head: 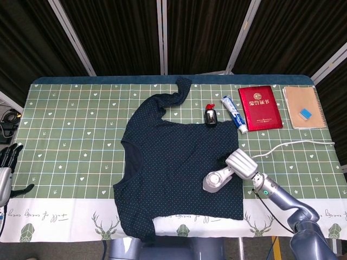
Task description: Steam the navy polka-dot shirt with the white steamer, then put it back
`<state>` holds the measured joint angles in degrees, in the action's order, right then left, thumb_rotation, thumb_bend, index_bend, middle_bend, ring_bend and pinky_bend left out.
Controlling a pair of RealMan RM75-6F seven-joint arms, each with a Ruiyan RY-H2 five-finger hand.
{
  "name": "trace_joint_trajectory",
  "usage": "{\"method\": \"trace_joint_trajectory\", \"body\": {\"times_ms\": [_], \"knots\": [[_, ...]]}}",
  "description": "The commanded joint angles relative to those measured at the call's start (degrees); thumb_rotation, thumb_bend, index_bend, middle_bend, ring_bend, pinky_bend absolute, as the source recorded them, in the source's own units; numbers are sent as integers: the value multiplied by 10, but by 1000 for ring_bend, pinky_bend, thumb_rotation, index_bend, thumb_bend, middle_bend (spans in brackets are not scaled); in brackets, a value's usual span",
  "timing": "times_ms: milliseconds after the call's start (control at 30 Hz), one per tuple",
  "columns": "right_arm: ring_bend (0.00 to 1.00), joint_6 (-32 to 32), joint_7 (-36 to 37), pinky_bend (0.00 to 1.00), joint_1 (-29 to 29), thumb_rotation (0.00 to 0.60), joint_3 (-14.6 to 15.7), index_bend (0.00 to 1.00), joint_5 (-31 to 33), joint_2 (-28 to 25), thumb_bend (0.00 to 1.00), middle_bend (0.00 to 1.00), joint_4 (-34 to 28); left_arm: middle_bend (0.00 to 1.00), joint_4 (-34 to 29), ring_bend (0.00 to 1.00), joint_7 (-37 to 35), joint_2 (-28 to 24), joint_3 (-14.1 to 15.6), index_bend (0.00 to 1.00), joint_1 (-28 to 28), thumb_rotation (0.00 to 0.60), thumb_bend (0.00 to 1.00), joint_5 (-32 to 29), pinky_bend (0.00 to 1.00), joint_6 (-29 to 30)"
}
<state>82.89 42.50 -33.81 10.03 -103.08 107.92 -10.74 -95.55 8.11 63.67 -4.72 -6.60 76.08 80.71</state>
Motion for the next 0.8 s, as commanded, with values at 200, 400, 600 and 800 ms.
{"method": "trace_joint_trajectory", "body": {"times_ms": [200,400,600,800], "knots": [[728,-8,7,982,8,600,3,928,4,-2,718,746,6,0,-2,0,1,0,1,0,-1,600,0,2,0,0],[728,14,2,982,9,600,17,927,-9,7,717,746,1,0,-3,0,-2,-1,2,0,0,600,0,4,0,1],[728,43,-5,982,11,600,31,926,-24,16,715,746,-4,0,-3,0,-3,-2,2,0,0,600,0,4,0,0],[728,82,-24,983,15,600,47,924,-42,25,715,746,-4,0,-3,0,-3,-2,2,0,-1,600,0,4,0,0]]}}
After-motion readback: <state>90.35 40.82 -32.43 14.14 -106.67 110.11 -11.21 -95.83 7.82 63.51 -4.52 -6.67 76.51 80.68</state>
